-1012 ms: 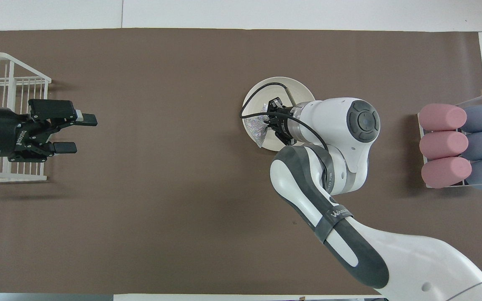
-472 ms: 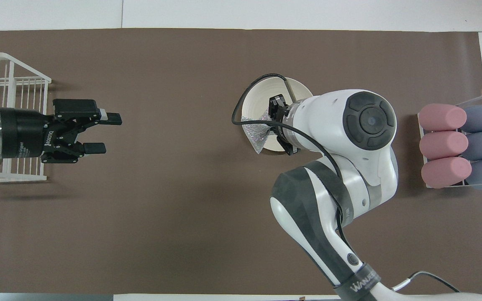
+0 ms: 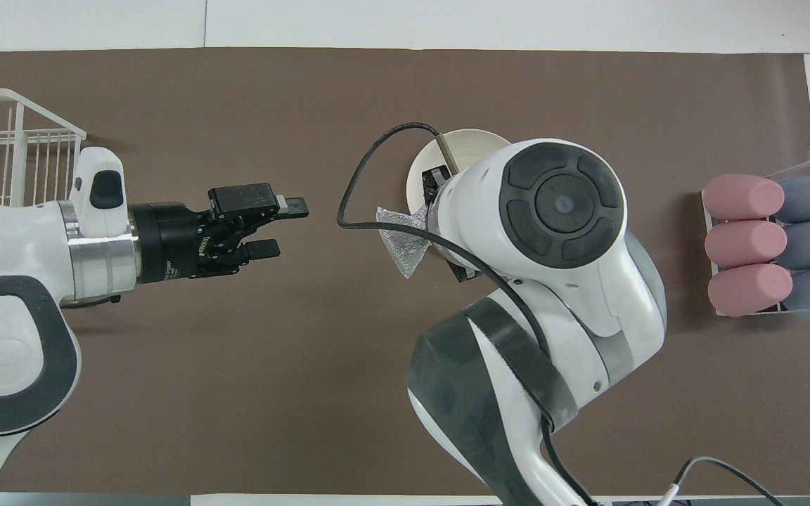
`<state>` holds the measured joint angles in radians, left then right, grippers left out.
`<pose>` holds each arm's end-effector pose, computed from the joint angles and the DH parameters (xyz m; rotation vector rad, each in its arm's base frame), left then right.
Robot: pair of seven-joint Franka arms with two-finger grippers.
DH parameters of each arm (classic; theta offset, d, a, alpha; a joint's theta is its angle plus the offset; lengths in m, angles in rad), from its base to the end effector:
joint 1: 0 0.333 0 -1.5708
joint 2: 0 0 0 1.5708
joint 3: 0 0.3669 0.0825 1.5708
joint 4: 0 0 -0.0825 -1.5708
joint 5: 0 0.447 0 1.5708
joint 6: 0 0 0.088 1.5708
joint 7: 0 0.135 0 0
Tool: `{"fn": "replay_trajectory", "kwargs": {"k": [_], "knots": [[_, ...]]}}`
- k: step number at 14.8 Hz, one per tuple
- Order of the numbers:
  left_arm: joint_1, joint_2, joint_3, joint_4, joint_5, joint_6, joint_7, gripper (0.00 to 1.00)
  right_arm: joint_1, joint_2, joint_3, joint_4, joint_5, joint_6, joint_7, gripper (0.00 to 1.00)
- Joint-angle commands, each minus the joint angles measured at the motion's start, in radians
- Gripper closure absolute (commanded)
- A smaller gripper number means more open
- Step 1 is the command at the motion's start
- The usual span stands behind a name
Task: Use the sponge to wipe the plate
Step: 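Lift the scrubber with the right gripper while the left gripper reaches in, then grasp the scrubber with the left gripper and open the right gripper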
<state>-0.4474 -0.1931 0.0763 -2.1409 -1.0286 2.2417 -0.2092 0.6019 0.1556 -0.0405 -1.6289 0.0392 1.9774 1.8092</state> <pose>0.5339 -0.2523 0.5406 2.1646 0.4360 -0.0093 0.5939 0.3797 0.5530 -2.3850 1.7366 -0.0646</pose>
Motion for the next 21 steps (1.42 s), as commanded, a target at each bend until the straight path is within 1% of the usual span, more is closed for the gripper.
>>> {"fn": "replay_trajectory", "kwargs": {"k": [1,3,6,7,8,9,10,11,12,14,15,16,17,21], "knots": [[-0.111,-0.046,0.014,-0.074,-0.071,0.138,0.03,0.0,0.024,0.021,0.004,0.027,-0.021,-0.009,0.056,1.0],[-0.189,-0.051,0.014,-0.103,-0.112,0.22,0.03,0.0,0.038,0.019,0.004,0.027,-0.022,-0.006,0.078,1.0],[-0.197,-0.036,0.014,-0.105,-0.116,0.236,0.034,0.0,0.039,0.019,0.004,0.029,-0.021,-0.006,0.081,1.0],[-0.208,-0.031,0.014,-0.106,-0.117,0.249,0.036,0.01,0.039,0.019,0.004,0.029,-0.019,-0.006,0.082,1.0],[-0.212,-0.031,0.014,-0.111,-0.117,0.252,0.043,0.06,0.039,0.019,0.005,0.032,-0.021,-0.006,0.081,1.0],[-0.212,-0.028,0.014,-0.111,-0.122,0.26,0.048,0.13,0.038,0.021,0.004,0.04,-0.021,-0.008,0.081,1.0],[-0.217,-0.02,0.014,-0.111,-0.146,0.289,0.05,0.22,0.036,0.022,0.004,0.043,-0.022,-0.008,0.081,1.0],[-0.246,-0.009,0.014,-0.109,-0.151,0.324,0.051,0.29,0.036,0.022,0.004,0.043,-0.021,-0.008,0.081,1.0],[-0.27,-0.009,0.016,-0.111,-0.153,0.349,0.05,0.34,0.035,0.022,0.004,0.043,-0.019,-0.008,0.079,1.0],[-0.271,-0.011,0.016,-0.111,-0.153,0.342,0.05,0.58,0.032,0.022,0.004,0.043,-0.021,-0.008,0.079,1.0],[-0.271,-0.011,0.016,-0.111,-0.153,0.34,0.05,0.72,0.032,0.022,0.004,0.043,-0.021,-0.008,0.079,1.0],[-0.272,-0.011,0.014,-0.111,-0.154,0.338,0.047,0.92,0.032,0.021,0.002,0.043,-0.022,-0.008,0.079,1.0],[-0.271,-0.012,0.016,-0.111,-0.154,0.326,0.042,1.0,0.03,0.021,0.004,0.043,-0.022,-0.009,0.079,1.0],[-0.267,-0.016,0.016,-0.111,-0.162,0.306,0.021,1.0,0.026,0.016,-0.002,0.043,-0.013,-0.009,0.076,1.0]]}}
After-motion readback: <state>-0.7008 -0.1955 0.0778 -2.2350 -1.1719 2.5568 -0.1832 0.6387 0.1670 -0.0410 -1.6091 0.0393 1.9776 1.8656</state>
